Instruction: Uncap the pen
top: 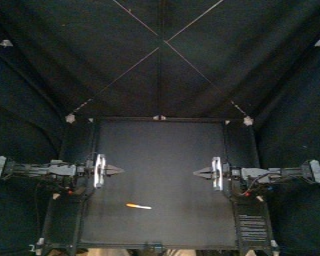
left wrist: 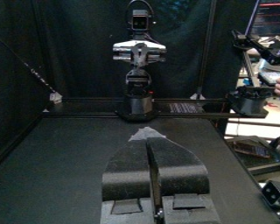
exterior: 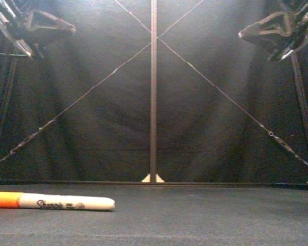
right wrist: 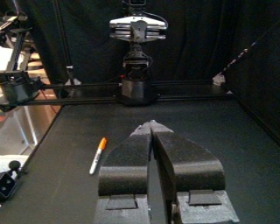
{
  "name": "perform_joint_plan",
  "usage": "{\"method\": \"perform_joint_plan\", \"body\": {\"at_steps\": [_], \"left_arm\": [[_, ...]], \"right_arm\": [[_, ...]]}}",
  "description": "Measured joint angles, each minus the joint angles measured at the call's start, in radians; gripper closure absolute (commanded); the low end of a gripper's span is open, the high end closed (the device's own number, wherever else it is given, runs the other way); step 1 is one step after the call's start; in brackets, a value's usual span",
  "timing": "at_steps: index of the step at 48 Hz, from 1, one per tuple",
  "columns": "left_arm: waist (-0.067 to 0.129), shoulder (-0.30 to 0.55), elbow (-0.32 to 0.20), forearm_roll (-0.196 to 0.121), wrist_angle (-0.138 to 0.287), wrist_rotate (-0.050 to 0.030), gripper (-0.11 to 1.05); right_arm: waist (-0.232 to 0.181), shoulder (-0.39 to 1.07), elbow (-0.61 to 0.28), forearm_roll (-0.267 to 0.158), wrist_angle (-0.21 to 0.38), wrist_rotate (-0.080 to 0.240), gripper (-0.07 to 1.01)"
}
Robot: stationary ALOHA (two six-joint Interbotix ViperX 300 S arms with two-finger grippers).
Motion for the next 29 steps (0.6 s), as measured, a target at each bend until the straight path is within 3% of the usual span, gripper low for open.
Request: {"method": "perform_joint_plan", "body": {"at_steps": [11,21,29], "left_arm": [[-0.006,0.015,0.009,0.000,-0.002,0.0000,0.94],[-0.020,0.077,0.009,-0.002,0.000,0.0015,0.93],[-0.020,0.120,0.015,-0.002,0.002,0.0015,0.93]], "right_arm": [[0.014,0.166,-0.048,0.014,0.000,0.029,0.94],[0.084,0.459,-0.178,0.040,0.000,0.025,0.94],[0.130,0.695,-0.298,0.109,-0.002,0.025,0.92]]}}
